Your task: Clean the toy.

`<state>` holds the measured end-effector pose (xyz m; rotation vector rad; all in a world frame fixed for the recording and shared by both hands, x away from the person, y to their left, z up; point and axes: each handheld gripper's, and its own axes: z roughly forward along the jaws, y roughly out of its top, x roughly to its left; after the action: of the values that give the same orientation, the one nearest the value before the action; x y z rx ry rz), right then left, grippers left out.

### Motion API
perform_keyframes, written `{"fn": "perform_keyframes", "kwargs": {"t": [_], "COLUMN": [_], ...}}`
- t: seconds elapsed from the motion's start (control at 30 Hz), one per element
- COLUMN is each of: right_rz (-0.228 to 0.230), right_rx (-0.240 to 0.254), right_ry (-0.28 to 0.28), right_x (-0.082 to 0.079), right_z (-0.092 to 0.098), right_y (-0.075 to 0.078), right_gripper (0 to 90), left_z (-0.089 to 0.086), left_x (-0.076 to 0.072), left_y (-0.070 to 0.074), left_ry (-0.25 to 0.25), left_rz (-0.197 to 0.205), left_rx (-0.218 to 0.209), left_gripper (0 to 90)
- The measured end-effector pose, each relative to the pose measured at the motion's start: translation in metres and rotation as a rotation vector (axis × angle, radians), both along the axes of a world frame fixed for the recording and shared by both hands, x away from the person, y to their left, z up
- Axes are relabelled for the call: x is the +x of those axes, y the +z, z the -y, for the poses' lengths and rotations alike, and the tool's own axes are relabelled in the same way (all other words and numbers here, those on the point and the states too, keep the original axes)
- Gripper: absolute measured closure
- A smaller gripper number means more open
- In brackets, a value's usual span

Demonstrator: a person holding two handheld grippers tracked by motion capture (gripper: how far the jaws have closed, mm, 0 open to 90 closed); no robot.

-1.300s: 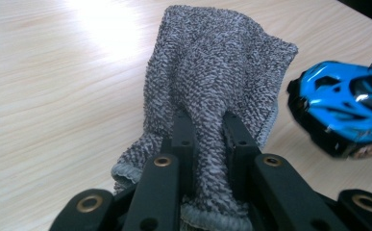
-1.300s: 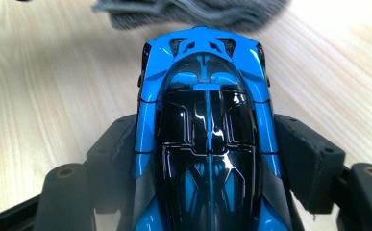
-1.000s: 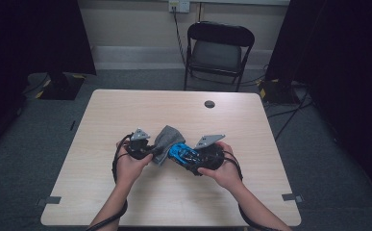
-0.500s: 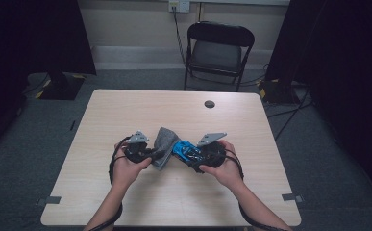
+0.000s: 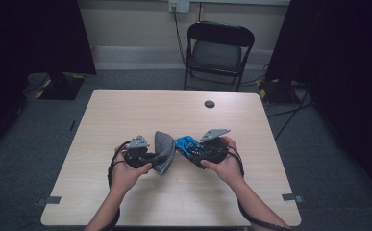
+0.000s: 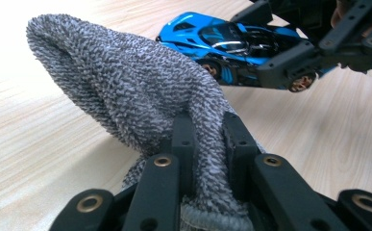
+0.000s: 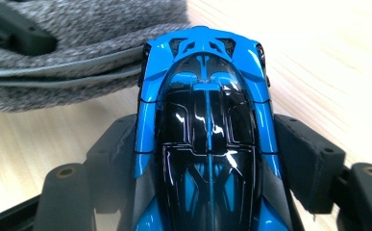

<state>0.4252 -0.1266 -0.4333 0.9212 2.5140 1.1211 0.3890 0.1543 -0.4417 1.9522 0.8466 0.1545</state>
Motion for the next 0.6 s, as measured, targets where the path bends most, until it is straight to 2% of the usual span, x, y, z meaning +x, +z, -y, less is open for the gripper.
{"fn": "perform_keyframes", "kwargs": {"t": [0.17, 0.33, 0.4, 0.6], "right_rz": [-0.011, -0.005, -0.001, -0.002], "right_rx": [0.027, 0.038, 0.050, 0.078], "right_ry": [-0.029, -0.049, -0.051, -0.007], "right_x": [0.006, 0.009, 0.008, 0.000], "right_z": [0.008, 0.018, 0.021, 0.017], "right_y": [0.001, 0.003, 0.005, 0.010], "right_gripper": [27.8, 27.8, 27.8, 27.8], "left_z": [-0.006, -0.020, -0.026, -0.038], "left_x": [-0.003, -0.002, 0.000, 0.015], "left_y": [0.001, 0.006, 0.009, 0.013], "left_ry": [0.000, 0.039, 0.069, 0.199], "left_rz": [-0.002, 0.012, 0.017, 0.027], "left_rx": [0.002, 0.021, 0.037, 0.036], "left_gripper": [78.5, 78.5, 78.4, 78.4]}}
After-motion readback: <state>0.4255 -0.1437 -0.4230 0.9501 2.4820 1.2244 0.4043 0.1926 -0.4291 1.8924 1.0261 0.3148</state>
